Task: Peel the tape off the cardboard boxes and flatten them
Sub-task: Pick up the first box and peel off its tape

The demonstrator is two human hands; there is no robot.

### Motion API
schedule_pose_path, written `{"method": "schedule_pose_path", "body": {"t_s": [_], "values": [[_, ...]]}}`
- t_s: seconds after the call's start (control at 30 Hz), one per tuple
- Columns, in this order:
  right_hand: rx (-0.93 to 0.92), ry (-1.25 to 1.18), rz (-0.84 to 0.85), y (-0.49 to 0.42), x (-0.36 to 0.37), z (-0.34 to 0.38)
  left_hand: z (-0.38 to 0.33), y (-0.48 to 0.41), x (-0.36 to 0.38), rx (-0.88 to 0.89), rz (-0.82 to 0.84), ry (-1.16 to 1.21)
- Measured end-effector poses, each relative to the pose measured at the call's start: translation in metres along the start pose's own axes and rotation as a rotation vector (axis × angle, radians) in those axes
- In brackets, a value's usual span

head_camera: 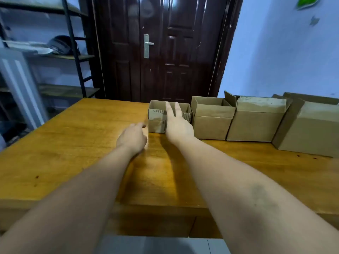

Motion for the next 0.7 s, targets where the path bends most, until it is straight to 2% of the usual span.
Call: {"method": "schedule_pose_path", "body": {"t_s": [0.13,0.23,0.3,0.43,0.53,0.7], "values": [[0.039,0.010,0.030,-0.006,-0.005,0.006,0.018,-0.004,0.003,-0.024,0.028,0.051],[0.046,0.032,-0.006,-0.001,-0.007,0.012,0.021,-0.001,-0.001,-0.025,-0.018,0.196],[0.030,0.004,-0.040,0.002,-0.008,0.014,0.023,0.005,-0.004,-0.029,-0.007,0.374],[-0.130,-0.263,-0.056,0.006,-0.009,0.025,0.027,0.018,-0.009,-0.017,0.124,0.752],[-0.196,-0.421,-0.028,0.014,-0.014,0.034,0.028,0.033,-0.026,0.042,0.106,0.924],[-0.214,-0.394,0.072,0.037,-0.020,0.041,0.030,0.056,-0.039,0.086,0.123,0.980]]}}
Point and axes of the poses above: each hand's wrist, its own y-axis away from the middle knuckle, its own x-axis out of the palm, z = x × y, the point moved 7 cm from there along -y, towards the middle knuckle, and after that the axes turned 14 degrees about z, right-handed, at the moved point
